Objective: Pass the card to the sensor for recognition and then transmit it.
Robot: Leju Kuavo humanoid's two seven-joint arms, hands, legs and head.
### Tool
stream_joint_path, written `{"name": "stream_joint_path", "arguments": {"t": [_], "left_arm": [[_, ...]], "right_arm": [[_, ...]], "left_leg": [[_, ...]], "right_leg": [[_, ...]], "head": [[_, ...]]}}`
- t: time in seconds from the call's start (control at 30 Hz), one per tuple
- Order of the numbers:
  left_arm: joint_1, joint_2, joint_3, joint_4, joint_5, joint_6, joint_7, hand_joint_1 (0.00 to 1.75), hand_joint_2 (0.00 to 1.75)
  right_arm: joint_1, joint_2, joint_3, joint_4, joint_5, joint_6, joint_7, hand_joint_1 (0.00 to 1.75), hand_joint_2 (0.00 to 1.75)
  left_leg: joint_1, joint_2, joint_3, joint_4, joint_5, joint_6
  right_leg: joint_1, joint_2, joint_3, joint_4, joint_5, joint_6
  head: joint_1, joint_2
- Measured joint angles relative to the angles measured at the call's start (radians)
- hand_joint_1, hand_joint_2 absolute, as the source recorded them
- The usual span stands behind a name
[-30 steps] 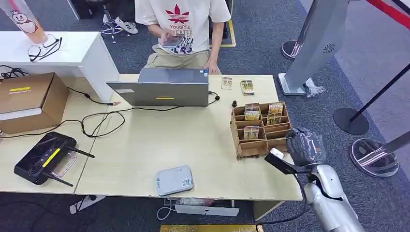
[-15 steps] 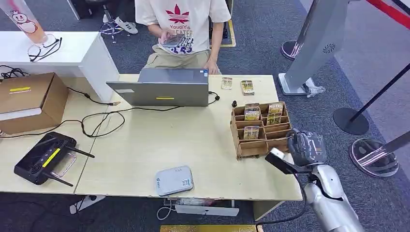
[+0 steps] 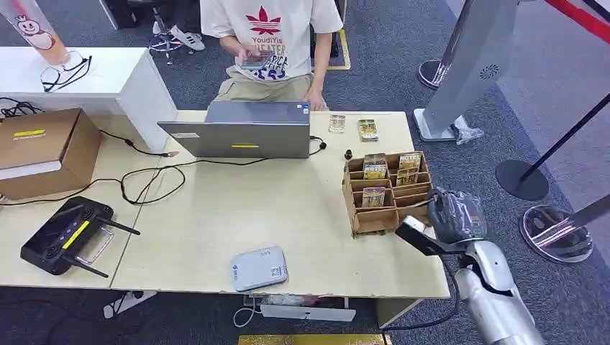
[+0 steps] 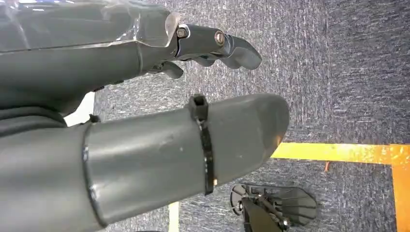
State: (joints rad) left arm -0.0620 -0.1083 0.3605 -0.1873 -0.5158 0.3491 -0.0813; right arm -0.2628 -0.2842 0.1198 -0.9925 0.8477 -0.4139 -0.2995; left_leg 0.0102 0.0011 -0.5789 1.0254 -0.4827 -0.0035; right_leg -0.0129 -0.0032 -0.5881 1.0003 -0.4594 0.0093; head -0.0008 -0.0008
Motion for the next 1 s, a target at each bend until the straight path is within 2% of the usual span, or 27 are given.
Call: {"name": "stream_joint_path", "arguments": {"t": [0.37,0.4,0.53,0.77,1.0], "left_arm": [[-0.002,0.0,0.0,0.0,0.003,0.0,-0.007,0.0,0.0],[-0.002,0.0,0.0,0.0,0.005,0.0,-0.008,0.0,0.0],[-0.002,0.0,0.0,0.0,0.013,0.0,-0.011,0.0,0.0],[-0.002,-0.004,0.0,0.0,0.023,0.008,-0.015,0.0,0.0],[-0.003,-0.01,0.0,0.0,0.028,0.015,-0.015,0.0,0.0]], "right_arm": [[0.008,-0.022,-0.003,-0.153,-0.064,0.071,-0.006,1.59,1.75],[0.008,-0.024,-0.003,-0.165,-0.065,0.078,-0.006,1.54,1.75],[-0.003,-0.028,0.0,-0.203,-0.065,0.095,-0.011,1.55,1.75],[-0.068,-0.029,0.018,-0.219,-0.063,0.112,-0.018,1.62,1.75],[-0.137,-0.028,0.05,-0.218,-0.096,0.111,-0.053,1.64,1.75]], "left_leg": [[0.0,0.0,0.0,0.0,0.0,0.0],[0.0,0.0,0.0,0.0,0.0,0.0],[0.0,0.0,0.0,0.0,0.0,0.0],[0.0,0.0,0.0,0.0,0.0,0.0],[0.0,0.0,0.0,0.0,0.0,0.0]], "right_leg": [[0.0,0.0,0.0,0.0,0.0,0.0],[0.0,0.0,0.0,0.0,0.0,0.0],[0.0,0.0,0.0,0.0,0.0,0.0],[0.0,0.0,0.0,0.0,0.0,0.0],[0.0,0.0,0.0,0.0,0.0,0.0]], "head": [[0.0,0.0],[0.0,0.0],[0.0,0.0],[0.0,0.0],[0.0,0.0]]}}
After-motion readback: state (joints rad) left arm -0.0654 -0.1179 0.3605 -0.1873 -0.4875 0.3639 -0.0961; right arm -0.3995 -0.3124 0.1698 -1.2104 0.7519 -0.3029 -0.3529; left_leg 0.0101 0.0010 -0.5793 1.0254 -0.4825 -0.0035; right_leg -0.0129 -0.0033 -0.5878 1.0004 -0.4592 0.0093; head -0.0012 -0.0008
